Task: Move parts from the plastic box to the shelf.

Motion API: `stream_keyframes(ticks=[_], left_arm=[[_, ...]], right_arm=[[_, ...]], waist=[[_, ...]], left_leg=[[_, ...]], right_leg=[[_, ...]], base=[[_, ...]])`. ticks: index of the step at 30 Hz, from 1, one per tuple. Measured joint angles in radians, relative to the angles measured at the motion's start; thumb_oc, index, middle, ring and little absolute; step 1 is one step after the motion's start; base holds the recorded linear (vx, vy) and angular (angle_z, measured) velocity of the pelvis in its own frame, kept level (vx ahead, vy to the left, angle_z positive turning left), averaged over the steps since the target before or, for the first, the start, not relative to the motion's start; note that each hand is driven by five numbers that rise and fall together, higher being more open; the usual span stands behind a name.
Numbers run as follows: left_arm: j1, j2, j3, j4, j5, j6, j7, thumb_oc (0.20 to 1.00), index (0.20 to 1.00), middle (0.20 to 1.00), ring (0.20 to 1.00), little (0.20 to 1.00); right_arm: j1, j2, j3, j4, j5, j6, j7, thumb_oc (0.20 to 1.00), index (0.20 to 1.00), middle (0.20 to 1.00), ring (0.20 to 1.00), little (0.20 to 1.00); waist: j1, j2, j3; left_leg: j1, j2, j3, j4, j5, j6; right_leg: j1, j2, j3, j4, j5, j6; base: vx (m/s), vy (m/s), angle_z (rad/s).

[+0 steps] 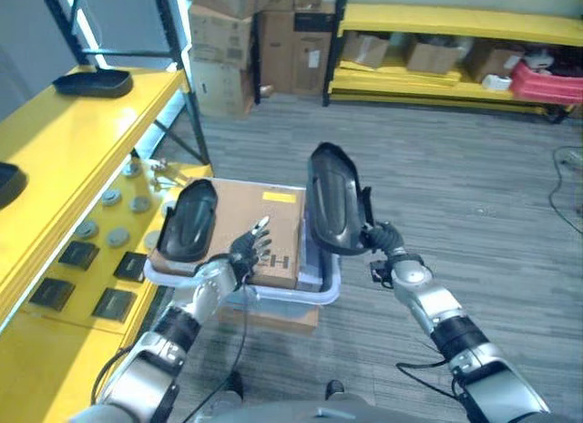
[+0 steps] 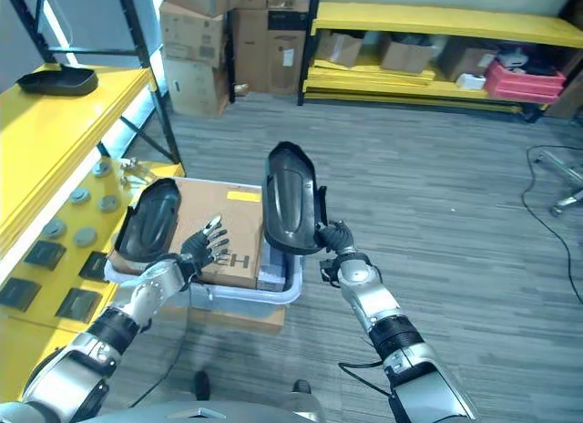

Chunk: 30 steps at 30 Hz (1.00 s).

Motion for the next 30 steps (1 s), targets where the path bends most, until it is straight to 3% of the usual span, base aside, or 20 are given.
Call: stream_keyframes(ticks=[4, 12, 21, 30], left_arm=[[-0.052, -0.047, 0.000, 0.105, 0.000, 0.000, 0.053, 1.000, 1.000, 1.000, 1.000, 1.000], [-0.053, -0.047, -0.001, 0.109, 0.002, -0.002, 0.063, 1.000, 1.000, 1.000, 1.000, 1.000], [-0.060, -0.033, 0.022, 0.028, -0.015, -0.192, 0.121, 1.000, 1.000, 1.000, 1.000, 1.000], [-0.059, 0.015, -0.035, -0.030, 0.092, -0.173, 0.057, 1.000, 1.000, 1.000, 1.000, 1.000]], right_arm=[[-0.006, 0.002, 0.025, -0.015, 0.000, 0.003, 0.013, 0.200, 0.200, 0.200, 0.200, 0.200], [-0.046, 0.038, 0.070, -0.044, -0.001, 0.010, 0.053, 0.200, 0.200, 0.200, 0.200, 0.200], [-0.040, 0.076, 0.124, -0.042, -0.038, 0.048, 0.092, 0.200, 0.200, 0.200, 0.200, 0.200], [-0.035, 0.076, 0.122, -0.043, -0.037, 0.050, 0.087, 0.200, 0.200, 0.200, 0.200, 0.200]], waist=[[-0.017, 0.006, -0.024], [-0.029, 0.005, -0.032], [-0.015, 0.000, -0.033], [0.000, -0.017, -0.032]], left_leg=[[0.002, 0.009, 0.007, 0.000, -0.002, -0.001], [0.002, 0.011, 0.028, 0.000, -0.002, -0.001], [0.002, 0.011, 0.028, 0.000, -0.001, -0.002], [0.001, 0.011, 0.027, 0.000, -0.004, -0.001]], right_leg=[[-0.004, 0.008, 0.006, 0.000, -0.001, -0.004], [-0.017, 0.010, 0.027, 0.000, 0.006, -0.006], [-0.019, 0.011, 0.028, 0.000, 0.004, -0.002], [-0.021, 0.010, 0.027, -0.001, 0.001, -0.003]], base=[[0.02, -0.026, -0.09], [0.00, -0.009, -0.07], [0.00, 0.000, 0.00], [0.00, 0.000, 0.00]])
